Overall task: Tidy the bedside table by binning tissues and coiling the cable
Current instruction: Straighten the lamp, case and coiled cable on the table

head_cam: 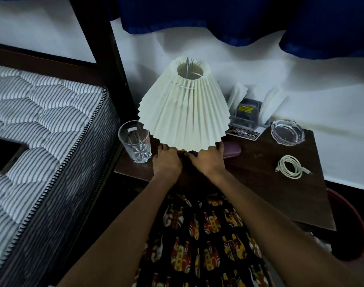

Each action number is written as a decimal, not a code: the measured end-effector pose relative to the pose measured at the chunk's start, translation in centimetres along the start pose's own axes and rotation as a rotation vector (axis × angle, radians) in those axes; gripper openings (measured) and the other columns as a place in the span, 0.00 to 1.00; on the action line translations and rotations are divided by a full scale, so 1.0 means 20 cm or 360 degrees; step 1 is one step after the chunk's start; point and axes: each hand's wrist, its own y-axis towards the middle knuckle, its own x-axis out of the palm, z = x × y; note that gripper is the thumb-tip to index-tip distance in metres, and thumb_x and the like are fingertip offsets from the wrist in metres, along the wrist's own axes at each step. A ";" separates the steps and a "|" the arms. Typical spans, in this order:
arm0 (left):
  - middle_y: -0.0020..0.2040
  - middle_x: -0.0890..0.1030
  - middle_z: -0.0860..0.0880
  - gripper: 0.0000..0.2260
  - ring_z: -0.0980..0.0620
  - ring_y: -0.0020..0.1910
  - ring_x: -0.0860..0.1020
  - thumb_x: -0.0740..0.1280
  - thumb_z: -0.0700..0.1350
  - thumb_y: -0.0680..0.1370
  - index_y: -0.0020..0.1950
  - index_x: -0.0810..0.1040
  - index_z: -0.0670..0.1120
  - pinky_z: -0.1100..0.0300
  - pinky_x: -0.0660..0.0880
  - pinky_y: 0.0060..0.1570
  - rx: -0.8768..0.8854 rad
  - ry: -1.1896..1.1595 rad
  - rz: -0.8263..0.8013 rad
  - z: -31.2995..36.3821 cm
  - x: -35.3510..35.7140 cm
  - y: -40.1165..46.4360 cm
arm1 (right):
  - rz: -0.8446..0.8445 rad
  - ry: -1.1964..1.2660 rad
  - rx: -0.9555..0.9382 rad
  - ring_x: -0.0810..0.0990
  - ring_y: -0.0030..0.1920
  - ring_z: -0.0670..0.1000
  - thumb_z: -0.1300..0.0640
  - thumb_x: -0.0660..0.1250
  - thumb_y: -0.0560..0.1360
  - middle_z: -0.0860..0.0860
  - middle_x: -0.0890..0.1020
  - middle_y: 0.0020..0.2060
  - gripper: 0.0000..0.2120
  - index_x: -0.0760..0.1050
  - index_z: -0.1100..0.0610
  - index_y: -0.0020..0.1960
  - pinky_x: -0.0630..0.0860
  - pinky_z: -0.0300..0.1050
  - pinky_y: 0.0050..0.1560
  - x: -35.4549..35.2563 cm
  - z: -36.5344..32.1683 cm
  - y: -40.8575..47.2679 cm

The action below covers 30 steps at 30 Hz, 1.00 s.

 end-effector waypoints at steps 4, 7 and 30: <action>0.56 0.80 0.40 0.12 0.42 0.62 0.74 0.60 0.45 0.80 0.54 0.80 0.40 0.48 0.69 0.64 0.0019 0.0165 0.0171 -0.03 0.03 0.02 | 0.0317 0.0085 -0.0092 0.79 0.55 0.60 0.57 0.71 0.69 0.55 0.83 0.49 0.21 0.75 0.54 0.62 0.63 0.66 0.66 0.05 -0.01 0.04; 0.54 0.81 0.42 0.11 0.44 0.59 0.76 0.58 0.39 0.79 0.54 0.79 0.42 0.52 0.64 0.69 0.0051 0.0365 0.0256 -0.03 0.06 0.07 | 0.0501 0.0012 -0.0119 0.83 0.40 0.59 0.59 0.78 0.57 0.52 0.84 0.35 0.21 0.81 0.53 0.49 0.77 0.66 0.51 0.05 -0.01 0.10; 0.70 0.71 0.43 0.17 0.48 0.75 0.59 0.57 0.35 0.78 0.67 0.72 0.42 0.49 0.56 0.74 -0.0110 0.0265 0.0309 0.06 -0.03 0.44 | 0.0189 0.0227 0.0150 0.74 0.60 0.56 0.51 0.63 0.75 0.54 0.82 0.52 0.13 0.79 0.56 0.54 0.59 0.51 0.68 0.00 -0.08 0.49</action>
